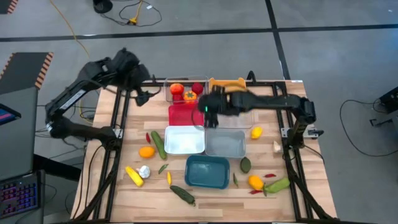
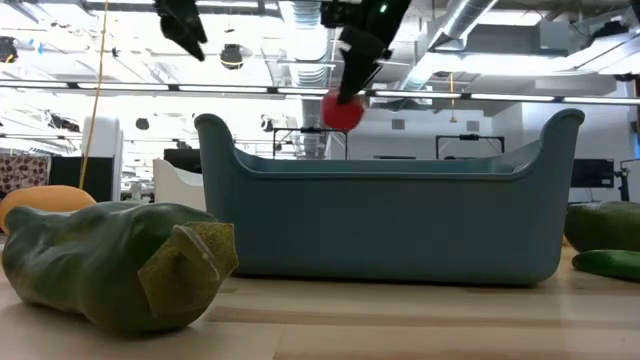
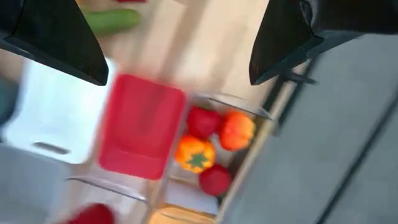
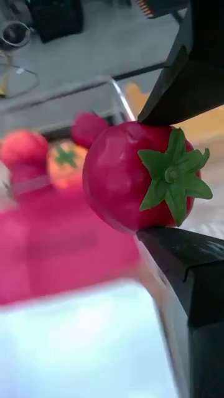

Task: Sort produce into baskets
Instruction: Put the red tomato into the top transparent bin

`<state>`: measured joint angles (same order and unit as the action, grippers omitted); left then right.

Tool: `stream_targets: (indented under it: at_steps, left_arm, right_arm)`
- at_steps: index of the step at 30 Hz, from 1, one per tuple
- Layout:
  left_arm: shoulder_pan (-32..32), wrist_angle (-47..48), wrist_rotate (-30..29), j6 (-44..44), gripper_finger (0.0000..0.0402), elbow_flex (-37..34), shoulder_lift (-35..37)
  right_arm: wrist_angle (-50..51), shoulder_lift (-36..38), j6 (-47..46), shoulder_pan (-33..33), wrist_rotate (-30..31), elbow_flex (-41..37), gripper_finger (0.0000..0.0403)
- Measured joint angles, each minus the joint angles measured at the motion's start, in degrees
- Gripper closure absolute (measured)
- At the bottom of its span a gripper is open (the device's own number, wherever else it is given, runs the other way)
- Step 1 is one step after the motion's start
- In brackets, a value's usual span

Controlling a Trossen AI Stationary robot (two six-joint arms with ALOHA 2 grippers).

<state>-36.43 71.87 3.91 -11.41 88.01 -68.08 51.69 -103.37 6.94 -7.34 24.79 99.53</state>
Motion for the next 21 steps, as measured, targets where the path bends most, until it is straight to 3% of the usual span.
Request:
stream_targets:
  at_steps: [9,21]
  left_arm:
    - [2.81,-0.68,1.76,10.96,0.0026,-12.97,12.46]
    - [8.48,-4.33,1.79,20.53,0.0026,-27.4,19.12]
  right_arm:
    - [-13.8,-0.04,3.56,-13.9,-15.93,-0.57,0.0117]
    - [-19.45,-0.75,2.11,-17.84,-17.65,-0.55,0.0117]
